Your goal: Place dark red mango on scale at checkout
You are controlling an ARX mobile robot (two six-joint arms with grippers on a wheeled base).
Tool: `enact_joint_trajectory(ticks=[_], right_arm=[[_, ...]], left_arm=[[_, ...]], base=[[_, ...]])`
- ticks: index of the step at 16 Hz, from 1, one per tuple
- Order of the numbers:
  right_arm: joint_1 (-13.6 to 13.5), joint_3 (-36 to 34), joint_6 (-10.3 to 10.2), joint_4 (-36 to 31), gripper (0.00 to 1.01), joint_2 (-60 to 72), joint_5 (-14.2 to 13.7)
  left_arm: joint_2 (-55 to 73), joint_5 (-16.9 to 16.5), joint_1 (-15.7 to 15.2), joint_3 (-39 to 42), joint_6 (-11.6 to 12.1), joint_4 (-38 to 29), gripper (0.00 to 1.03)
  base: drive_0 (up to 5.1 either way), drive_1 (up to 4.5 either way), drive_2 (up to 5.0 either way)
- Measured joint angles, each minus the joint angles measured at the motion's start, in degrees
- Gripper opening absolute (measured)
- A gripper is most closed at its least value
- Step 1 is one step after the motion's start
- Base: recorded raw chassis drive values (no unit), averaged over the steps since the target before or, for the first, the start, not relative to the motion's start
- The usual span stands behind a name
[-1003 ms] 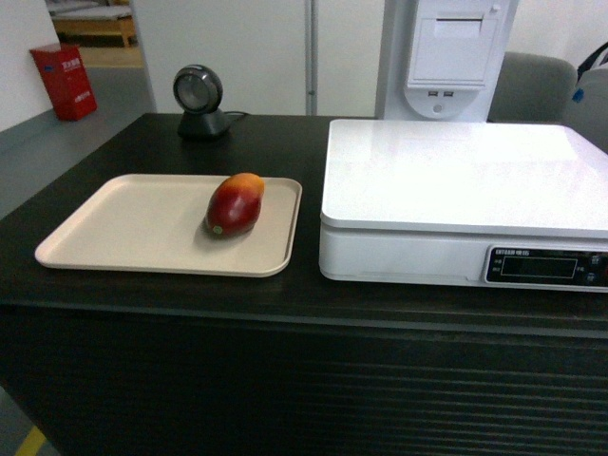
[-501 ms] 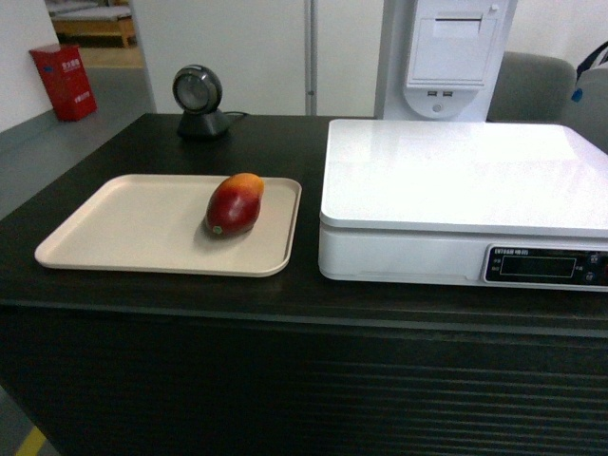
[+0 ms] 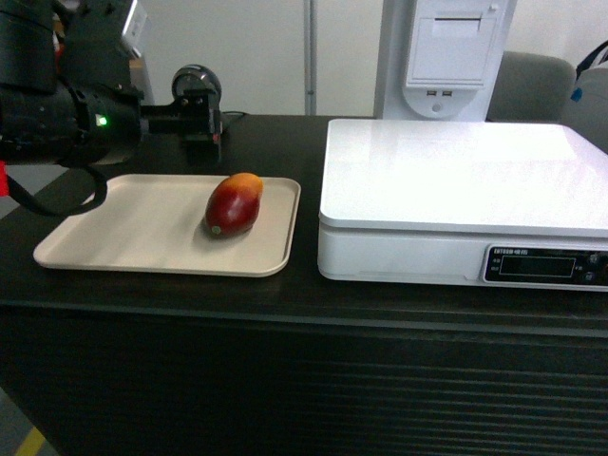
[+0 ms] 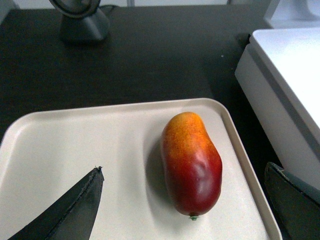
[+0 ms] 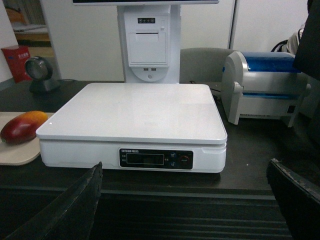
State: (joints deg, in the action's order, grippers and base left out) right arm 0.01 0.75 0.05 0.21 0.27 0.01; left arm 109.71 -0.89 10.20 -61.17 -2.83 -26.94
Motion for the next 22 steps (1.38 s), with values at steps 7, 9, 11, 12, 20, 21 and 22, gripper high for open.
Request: enact_joint_trajectory(ticks=[7,9,11,12,20,21,22], right_arm=[[0.0,0.0,0.0,0.0,0.98,0.0,0.0],[0.0,0.0,0.0,0.0,0.98,0.0,0.0],[0.0,0.0,0.0,0.0,0.98,0.0,0.0],[0.0,0.0,0.0,0.0,0.98,0.0,0.0],[0.0,0.0,0.0,0.0,0.98,0.0,0.0],[0.0,0.0,0.0,0.0,0.98,0.0,0.0],[0.0,0.0,0.0,0.0,0.98,0.0,0.0]], left_arm=[[13.2,-4.7,-0.8,-20.0,-1.8,13.5,0.98],[16.3,-6.4,-0.2,-23.6,-3.3,16.7,0.98],[18.6,-6.9,0.4,-26.1,-3.2,19.3,0.98],[19.4,-6.6,0.5,-27.3,-3.0,20.2,0.98],[25.1,-4.7,2.1,-31.4,1.7,25.2,0.98],[25.8,-3.6,2.3,-32.0,2.8,25.5,0.98],[26.6,-2.4,2.4,-32.7,3.9,26.1,0.98]], base=[[0.0,0.00,0.0],[0.0,0.00,0.0],[0.0,0.00,0.0],[0.0,0.00,0.0],[0.0,0.00,0.0],[0.0,0.00,0.0],[0.0,0.00,0.0]])
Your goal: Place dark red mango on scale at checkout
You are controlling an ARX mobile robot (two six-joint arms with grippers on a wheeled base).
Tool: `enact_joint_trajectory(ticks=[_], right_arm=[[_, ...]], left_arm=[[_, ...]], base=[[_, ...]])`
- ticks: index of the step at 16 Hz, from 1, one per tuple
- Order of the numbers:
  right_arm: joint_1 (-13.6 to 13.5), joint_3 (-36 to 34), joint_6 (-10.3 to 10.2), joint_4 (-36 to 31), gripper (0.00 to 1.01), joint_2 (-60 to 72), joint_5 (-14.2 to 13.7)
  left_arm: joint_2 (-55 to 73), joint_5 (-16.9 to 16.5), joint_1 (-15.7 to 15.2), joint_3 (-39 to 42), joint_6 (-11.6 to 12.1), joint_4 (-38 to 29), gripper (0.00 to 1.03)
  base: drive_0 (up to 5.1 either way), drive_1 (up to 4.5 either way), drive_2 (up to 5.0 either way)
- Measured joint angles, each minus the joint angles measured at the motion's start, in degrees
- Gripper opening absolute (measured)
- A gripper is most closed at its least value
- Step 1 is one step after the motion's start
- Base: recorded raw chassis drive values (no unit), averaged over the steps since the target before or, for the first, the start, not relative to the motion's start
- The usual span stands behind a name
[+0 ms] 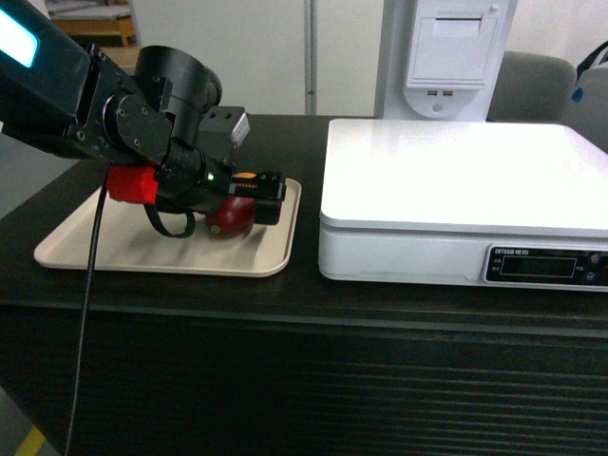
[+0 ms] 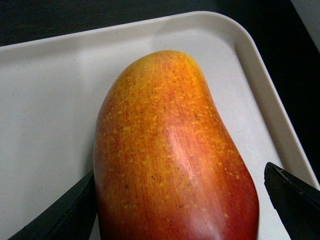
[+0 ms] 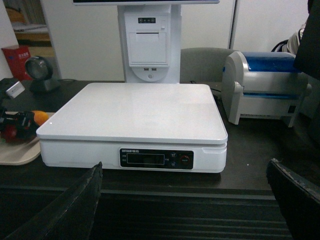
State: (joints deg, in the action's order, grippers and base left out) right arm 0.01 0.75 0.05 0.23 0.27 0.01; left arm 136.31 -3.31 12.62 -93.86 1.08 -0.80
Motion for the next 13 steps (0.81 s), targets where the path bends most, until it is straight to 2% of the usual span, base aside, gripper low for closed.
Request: enact_joint_trajectory(ticks=[2,5,6,10,13], right_arm=[[0.0,0.0,0.0,0.0,0.98,0.0,0.0],[0.0,0.0,0.0,0.0,0.98,0.0,0.0],[0.0,0.0,0.0,0.0,0.98,0.0,0.0],[0.0,0.0,0.0,0.0,0.98,0.0,0.0],[0.0,0.0,0.0,0.0,0.98,0.0,0.0]], left_arm=[[1.7,1.4,-0.2,-0.9,1.6,0.2,0.98],[1.9,1.8,-0.4,-0.7,2.3,-1.8,0.71],[1.7,1.9,-0.5,0.2,2.4,-2.9,0.66],[-7.1,2.3,0.6,11.4,3.6,-10.0,0.64],[-21.8,2.1,4.6,20.8,5.9,-16.2,0.63]], base=[[0.0,0.00,0.0],[0.0,0.00,0.0],[0.0,0.00,0.0],[0.0,0.00,0.0],[0.0,0.00,0.0]])
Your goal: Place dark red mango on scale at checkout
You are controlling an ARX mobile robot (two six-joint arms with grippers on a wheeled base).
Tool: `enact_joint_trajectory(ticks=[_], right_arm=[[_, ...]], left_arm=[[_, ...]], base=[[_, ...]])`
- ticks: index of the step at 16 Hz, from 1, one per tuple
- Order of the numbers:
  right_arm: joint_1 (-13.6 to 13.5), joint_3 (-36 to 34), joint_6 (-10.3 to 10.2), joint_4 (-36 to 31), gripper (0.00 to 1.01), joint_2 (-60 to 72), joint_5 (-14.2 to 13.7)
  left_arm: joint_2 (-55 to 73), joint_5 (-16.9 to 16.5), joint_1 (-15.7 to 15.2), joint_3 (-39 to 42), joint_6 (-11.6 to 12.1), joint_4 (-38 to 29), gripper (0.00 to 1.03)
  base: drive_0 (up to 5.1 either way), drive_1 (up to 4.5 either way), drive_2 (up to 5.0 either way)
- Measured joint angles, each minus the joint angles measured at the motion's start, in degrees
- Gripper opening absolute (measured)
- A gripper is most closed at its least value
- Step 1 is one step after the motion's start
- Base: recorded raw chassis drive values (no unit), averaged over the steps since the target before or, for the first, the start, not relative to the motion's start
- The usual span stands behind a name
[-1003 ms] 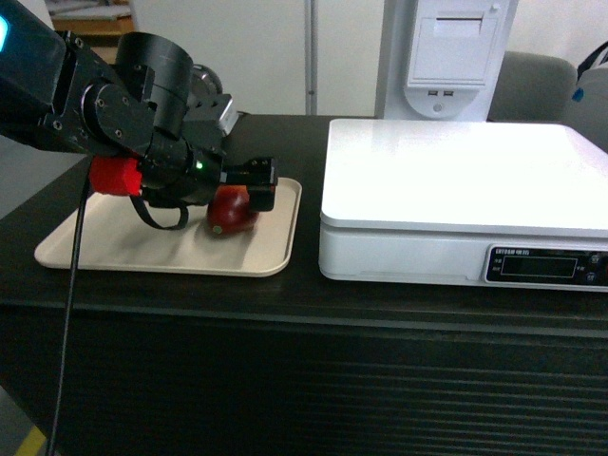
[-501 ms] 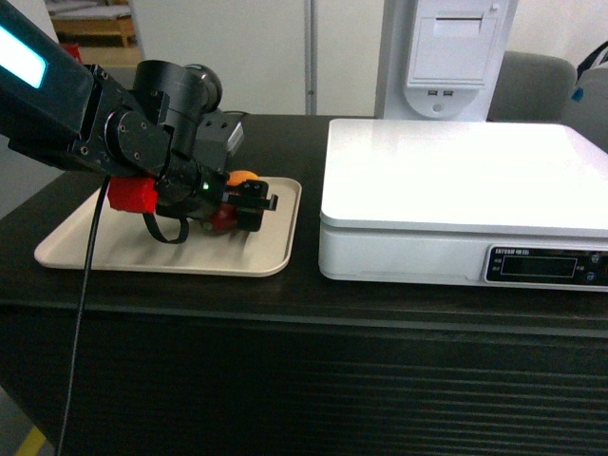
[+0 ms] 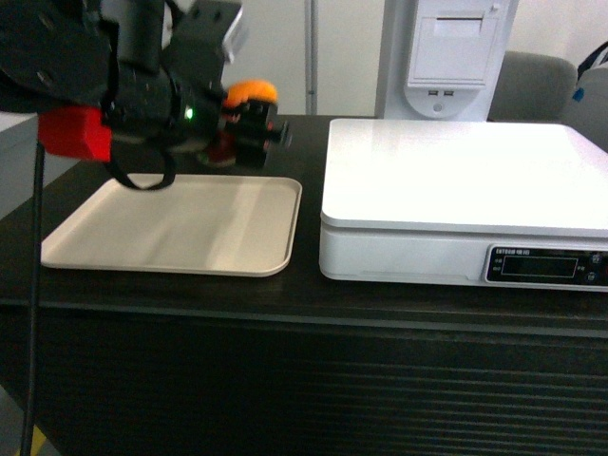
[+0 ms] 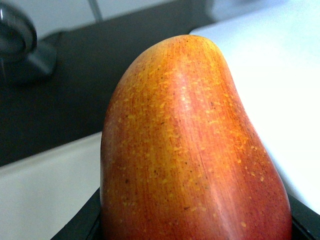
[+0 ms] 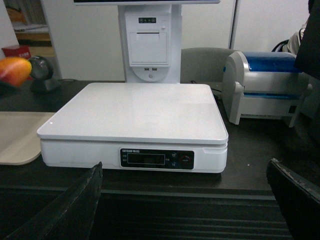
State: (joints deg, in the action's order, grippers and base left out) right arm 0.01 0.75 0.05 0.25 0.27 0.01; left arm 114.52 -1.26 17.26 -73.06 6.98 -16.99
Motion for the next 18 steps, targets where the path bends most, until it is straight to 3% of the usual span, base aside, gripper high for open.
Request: enact_joint_trajectory(ticks=[3,7,11,18], right_arm=[[0.0,0.0,0.0,0.0,0.98,0.0,0.0],[0.0,0.0,0.0,0.0,0.98,0.0,0.0],[0.0,0.0,0.0,0.0,0.98,0.0,0.0],[0.0,0.0,0.0,0.0,0.98,0.0,0.0]], left_arm=[[-7.1,-1.2,6.9,1.8,1.7,-0.9,0.63],[-1.1,-1.5,14.7,-4.1,3.3,2.4,0.63],[8.6,-1.7,17.2,-16.2,3.8,7.8,0.63],[26.1,0.4,17.8,-41.2,3.9,22.4,0.63]], base=[[0.0,0.00,0.0],[0.0,0.00,0.0],[0.0,0.00,0.0],[0.0,0.00,0.0]])
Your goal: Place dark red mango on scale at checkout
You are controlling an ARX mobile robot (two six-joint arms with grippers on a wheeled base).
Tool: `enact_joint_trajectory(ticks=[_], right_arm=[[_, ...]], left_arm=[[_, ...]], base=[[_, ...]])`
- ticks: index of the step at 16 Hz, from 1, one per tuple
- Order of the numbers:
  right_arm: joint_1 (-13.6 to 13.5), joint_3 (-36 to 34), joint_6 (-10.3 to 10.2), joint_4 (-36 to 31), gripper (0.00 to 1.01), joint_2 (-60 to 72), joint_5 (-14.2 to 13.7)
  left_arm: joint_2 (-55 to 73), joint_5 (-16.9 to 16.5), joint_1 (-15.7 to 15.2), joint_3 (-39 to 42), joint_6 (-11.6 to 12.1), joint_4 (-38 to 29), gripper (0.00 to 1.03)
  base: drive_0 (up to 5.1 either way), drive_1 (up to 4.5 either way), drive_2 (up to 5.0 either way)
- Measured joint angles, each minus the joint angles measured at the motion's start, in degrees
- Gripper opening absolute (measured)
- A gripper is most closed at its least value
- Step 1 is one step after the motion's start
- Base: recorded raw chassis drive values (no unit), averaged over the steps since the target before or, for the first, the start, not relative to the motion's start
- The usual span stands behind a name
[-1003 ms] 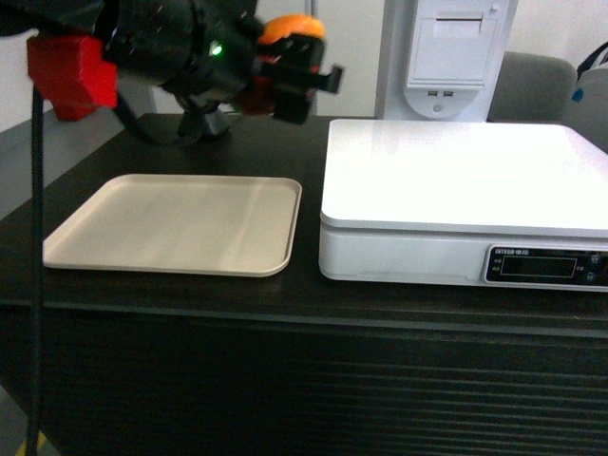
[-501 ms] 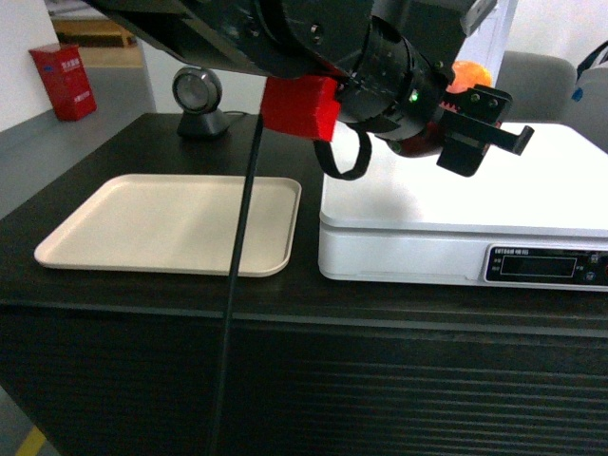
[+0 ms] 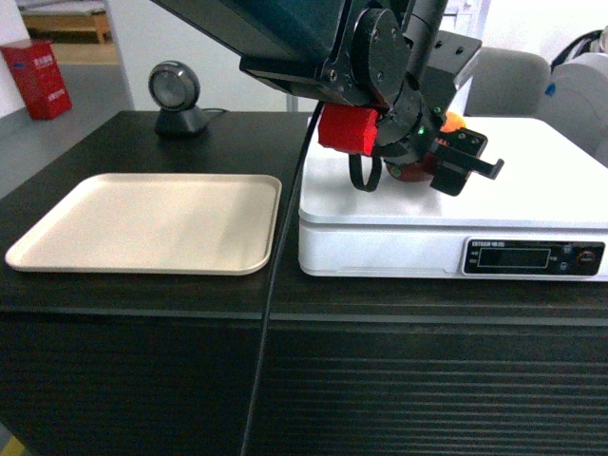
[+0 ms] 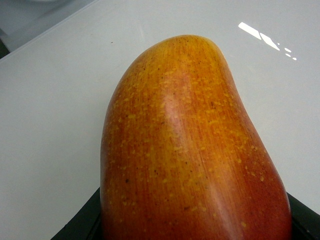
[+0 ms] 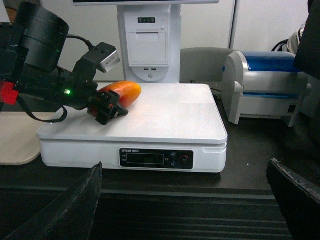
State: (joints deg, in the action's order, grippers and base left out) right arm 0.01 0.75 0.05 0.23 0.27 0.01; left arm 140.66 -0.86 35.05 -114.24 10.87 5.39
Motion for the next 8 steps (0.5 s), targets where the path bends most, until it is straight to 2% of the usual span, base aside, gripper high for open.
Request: enact_joint_trajectory(ticks=[1,4,5,7,8], right_arm=[[0.0,0.0,0.0,0.0,0.98,0.0,0.0],[0.0,0.0,0.0,0.0,0.98,0.0,0.0],[0.0,0.0,0.0,0.0,0.98,0.0,0.0],[0.0,0.0,0.0,0.0,0.98,0.0,0.0],[0.0,0.0,0.0,0.0,0.98,0.0,0.0]], left_arm=[[1.4,0.2,-0.1,-2.6,-0.2,1.1,0.63],[1.6,-0.9,-0.2,-3.5,-1.5,-0.9,0.95],[0.9,-1.3,-0.2,-2.9,-1.6,-1.7,1.00],[-1.8,-1.7,-0.2,0.2,-2.2,-4.8,0.98],[-3.9,-2.5,-0.4,2.0,-3.7,-6.8,0.98]], base=[[0.0,0.00,0.0],[0.0,0.00,0.0],[0.0,0.00,0.0],[0.0,0.00,0.0],[0.0,0.00,0.0]])
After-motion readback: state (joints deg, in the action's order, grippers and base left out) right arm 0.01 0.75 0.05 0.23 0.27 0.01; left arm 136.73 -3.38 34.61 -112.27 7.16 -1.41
